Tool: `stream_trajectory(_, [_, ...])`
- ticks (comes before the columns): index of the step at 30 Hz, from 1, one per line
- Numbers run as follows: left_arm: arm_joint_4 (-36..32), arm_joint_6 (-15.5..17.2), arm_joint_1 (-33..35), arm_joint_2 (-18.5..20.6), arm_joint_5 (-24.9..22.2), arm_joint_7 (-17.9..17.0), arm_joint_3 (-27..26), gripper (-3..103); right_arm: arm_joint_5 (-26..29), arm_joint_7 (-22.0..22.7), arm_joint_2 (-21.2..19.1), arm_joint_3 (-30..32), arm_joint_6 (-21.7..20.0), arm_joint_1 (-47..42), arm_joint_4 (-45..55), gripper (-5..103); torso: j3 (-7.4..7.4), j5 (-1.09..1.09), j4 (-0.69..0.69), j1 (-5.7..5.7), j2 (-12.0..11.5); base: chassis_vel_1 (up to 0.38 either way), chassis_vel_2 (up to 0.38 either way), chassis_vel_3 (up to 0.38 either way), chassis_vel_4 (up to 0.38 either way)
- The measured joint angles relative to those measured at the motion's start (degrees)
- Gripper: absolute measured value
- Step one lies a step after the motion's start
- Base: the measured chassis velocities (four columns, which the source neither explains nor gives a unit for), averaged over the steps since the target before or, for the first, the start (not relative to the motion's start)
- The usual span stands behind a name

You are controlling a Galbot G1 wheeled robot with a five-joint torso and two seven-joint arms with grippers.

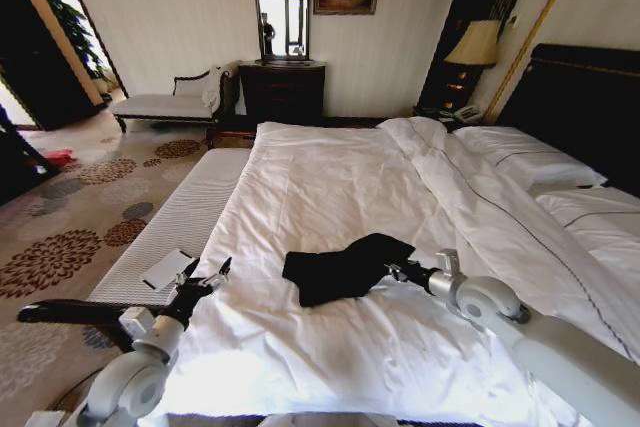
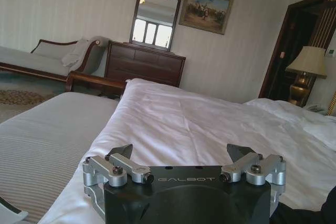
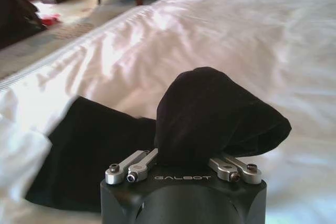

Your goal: Fold the clothes on the bed.

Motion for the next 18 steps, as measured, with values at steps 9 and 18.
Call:
stream_trajectory(9, [-1.19, -0.66, 2.75, -0.20, -0.37, 0.60, -3.33, 100, 1.39, 1.84, 4.77, -16.03, -0.77, 14.24, -3.41, 10, 0.00, 0.01, 0.01, 0.00, 0.00, 0.000, 0.000, 0.000, 0.000])
stream_trajectory(18, [-0.62, -2.09, 5.41, -0.64, -0.21, 1.77, -5.03, 100, -1.83, 2.47, 9.46, -24.60, -0.76, 21.09, -10.84, 10, 0.01, 0.01, 0.00, 0.00, 0.00, 0.000, 0.000, 0.000, 0.000])
